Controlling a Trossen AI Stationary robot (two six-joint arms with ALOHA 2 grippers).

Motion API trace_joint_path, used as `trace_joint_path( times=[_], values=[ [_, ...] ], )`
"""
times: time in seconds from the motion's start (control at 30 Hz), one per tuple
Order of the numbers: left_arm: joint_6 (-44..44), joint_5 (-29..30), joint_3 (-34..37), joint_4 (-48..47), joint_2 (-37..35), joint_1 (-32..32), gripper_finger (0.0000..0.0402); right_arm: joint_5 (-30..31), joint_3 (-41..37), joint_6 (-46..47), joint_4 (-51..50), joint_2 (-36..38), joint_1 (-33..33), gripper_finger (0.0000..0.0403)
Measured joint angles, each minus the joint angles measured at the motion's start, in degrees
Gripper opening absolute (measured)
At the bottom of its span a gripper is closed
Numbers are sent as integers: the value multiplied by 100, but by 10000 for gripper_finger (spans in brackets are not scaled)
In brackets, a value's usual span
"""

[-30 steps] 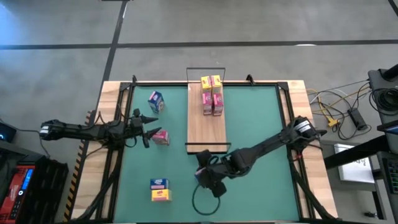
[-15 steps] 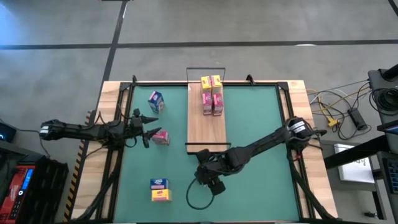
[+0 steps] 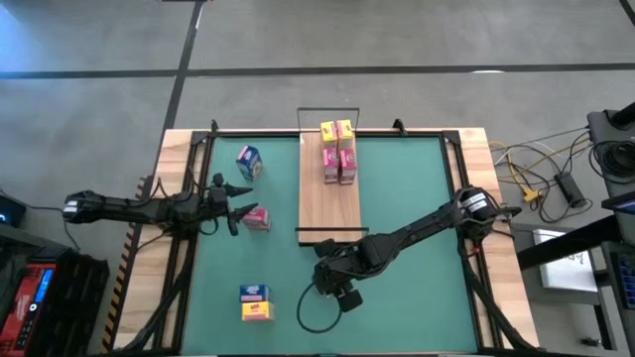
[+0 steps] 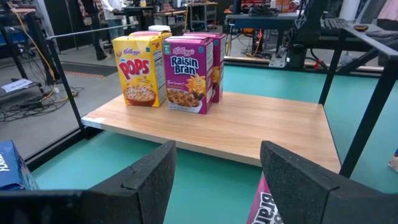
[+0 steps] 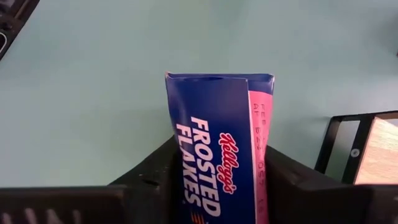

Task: Stack cereal on shelf
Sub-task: Put the bottom right blue cereal box on the shelf

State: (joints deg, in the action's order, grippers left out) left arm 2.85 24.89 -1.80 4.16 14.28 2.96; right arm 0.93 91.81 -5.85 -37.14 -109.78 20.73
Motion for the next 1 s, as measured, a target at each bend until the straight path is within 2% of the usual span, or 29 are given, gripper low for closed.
trace_joint_path(
  times=[0.17,0.4,0.53,0.73,1.0],
  values=[
    [1,1,-2,2,4,0,218,-2,0,794,-82,32,0,118],
    [0,0,-1,2,4,0,218,15,3,2641,-492,124,65,133],
    [0,-1,-2,2,4,0,218,131,7,3244,-794,148,182,135],
    [1,-1,-1,2,4,0,218,534,7,3914,-1180,240,522,128],
    [0,-1,-2,13,15,0,218,1587,4,5442,-2190,437,1100,112]
  ],
)
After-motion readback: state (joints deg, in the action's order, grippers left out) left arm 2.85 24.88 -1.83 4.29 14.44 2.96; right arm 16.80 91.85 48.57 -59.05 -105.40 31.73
